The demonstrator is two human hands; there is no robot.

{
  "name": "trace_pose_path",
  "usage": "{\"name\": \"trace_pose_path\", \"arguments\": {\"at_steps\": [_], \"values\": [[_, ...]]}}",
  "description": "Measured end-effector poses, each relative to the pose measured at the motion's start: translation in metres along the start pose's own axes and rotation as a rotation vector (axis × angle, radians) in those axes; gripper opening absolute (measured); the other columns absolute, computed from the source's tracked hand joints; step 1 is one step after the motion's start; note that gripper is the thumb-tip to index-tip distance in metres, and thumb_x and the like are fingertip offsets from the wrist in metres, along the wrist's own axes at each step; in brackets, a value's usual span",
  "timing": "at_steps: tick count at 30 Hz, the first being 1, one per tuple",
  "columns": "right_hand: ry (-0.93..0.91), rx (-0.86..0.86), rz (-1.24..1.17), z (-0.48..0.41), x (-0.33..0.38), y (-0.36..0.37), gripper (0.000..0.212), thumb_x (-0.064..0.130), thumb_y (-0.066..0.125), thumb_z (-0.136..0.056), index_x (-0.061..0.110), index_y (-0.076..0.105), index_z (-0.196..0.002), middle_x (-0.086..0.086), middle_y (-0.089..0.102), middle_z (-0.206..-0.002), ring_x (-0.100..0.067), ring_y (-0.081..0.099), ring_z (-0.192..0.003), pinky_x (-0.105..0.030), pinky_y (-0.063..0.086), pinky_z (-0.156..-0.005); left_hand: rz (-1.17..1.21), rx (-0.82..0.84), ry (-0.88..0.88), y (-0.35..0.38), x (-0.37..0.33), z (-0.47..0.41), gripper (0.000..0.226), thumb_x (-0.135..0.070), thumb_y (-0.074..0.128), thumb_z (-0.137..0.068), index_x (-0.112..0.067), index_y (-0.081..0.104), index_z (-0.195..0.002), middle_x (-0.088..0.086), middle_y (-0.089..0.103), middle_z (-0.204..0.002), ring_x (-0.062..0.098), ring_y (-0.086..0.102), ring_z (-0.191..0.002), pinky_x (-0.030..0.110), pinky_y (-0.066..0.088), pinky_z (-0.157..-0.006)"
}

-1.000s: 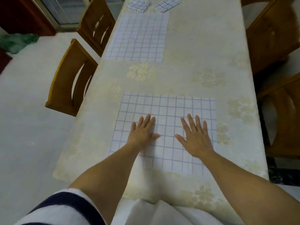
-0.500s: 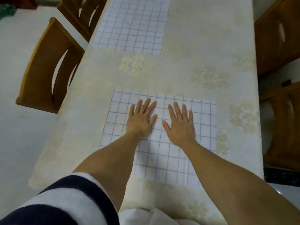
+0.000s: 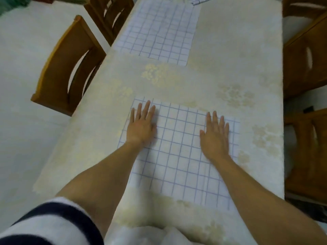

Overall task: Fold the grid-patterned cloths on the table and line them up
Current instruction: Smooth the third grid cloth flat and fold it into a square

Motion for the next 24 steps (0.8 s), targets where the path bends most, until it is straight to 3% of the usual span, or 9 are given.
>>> {"name": "trace_pose_path", "arguments": {"at_steps": [3,6,8,11,15,20,24], "values": [[-0.15,-0.016,-0.13,0.042,0.076,-0.001,0.066,0.036,0.029,-0.105,0.017,-0.004,-0.158,-0.002,-0.011,-0.166,-0.025,-0.01,-0.153,-0.045,-0.005,-0.124,0.129,-0.106,0.099,-0.018,-0.045,0.031,0.06,-0.033,0.029,-0.105,-0.015,0.018,-0.162,0.003,0.008,-0.17,0.027,0.005,-0.157,0.046,0.003,-0.127],[-0.2,0.066,-0.026,0.086,0.115,0.037,0.069,0.031,0.03,-0.103,0.017,-0.009,-0.158,-0.002,-0.019,-0.164,-0.026,-0.018,-0.151,-0.047,-0.007,-0.123,0.143,0.05,0.109,0.025,-0.071,0.078,0.066,-0.043,0.007,-0.101,-0.021,0.011,-0.163,-0.003,0.001,-0.17,0.022,-0.004,-0.157,0.042,-0.005,-0.127],[-0.198,0.11,0.031,0.105,0.105,0.055,0.064,0.041,0.019,-0.105,0.019,-0.01,-0.158,-0.002,-0.022,-0.163,-0.027,-0.022,-0.15,-0.049,-0.005,-0.123,0.117,0.081,0.071,0.046,-0.06,0.098,0.062,-0.047,0.0,-0.102,-0.031,0.001,-0.162,-0.01,-0.009,-0.169,0.018,-0.013,-0.156,0.041,-0.01,-0.126],[-0.181,0.105,0.032,0.116,0.071,0.054,0.066,0.059,0.005,-0.102,0.028,-0.011,-0.157,0.004,-0.019,-0.164,-0.027,-0.021,-0.15,-0.05,-0.002,-0.123,0.088,0.054,0.067,0.049,-0.037,0.108,0.056,-0.051,0.006,-0.106,-0.042,-0.002,-0.16,-0.018,-0.011,-0.167,0.014,-0.015,-0.155,0.043,-0.007,-0.126],[-0.08,0.108,0.072,0.122,0.01,0.049,0.067,0.063,-0.001,-0.099,0.03,-0.02,-0.155,0.006,-0.025,-0.163,-0.025,-0.026,-0.149,-0.049,0.0,-0.124,0.088,0.038,0.001,0.043,0.006,0.113,0.055,-0.053,0.007,-0.105,-0.046,-0.007,-0.159,-0.02,-0.017,-0.166,0.013,-0.019,-0.154,0.042,-0.008,-0.126],[-0.045,0.171,0.076,0.122,-0.006,0.052,0.069,0.063,-0.003,-0.098,0.027,-0.024,-0.153,0.003,-0.031,-0.16,-0.029,-0.029,-0.147,-0.049,-0.003,-0.123,0.015,0.105,-0.018,0.04,0.022,0.117,0.058,-0.049,0.004,-0.106,-0.036,-0.019,-0.158,-0.012,-0.028,-0.164,0.02,-0.026,-0.152,0.046,-0.01,-0.125],[-0.16,0.068,0.025,0.136,0.054,0.038,0.066,0.05,0.008,-0.102,0.018,-0.004,-0.159,-0.002,-0.012,-0.166,-0.028,-0.013,-0.152,-0.049,0.004,-0.124,0.065,-0.003,0.111,0.024,-0.034,0.122,0.059,-0.032,0.024,-0.11,-0.023,-0.001,-0.163,-0.003,-0.01,-0.169,0.025,-0.012,-0.156,0.046,-0.004,-0.127]]}}
Point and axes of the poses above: each hand's wrist, its own z-axis away from the middle knuckle, its own y-axis out of the palm, x = y × z, the point moved 10 cm from there along -z, towards the middle knuckle
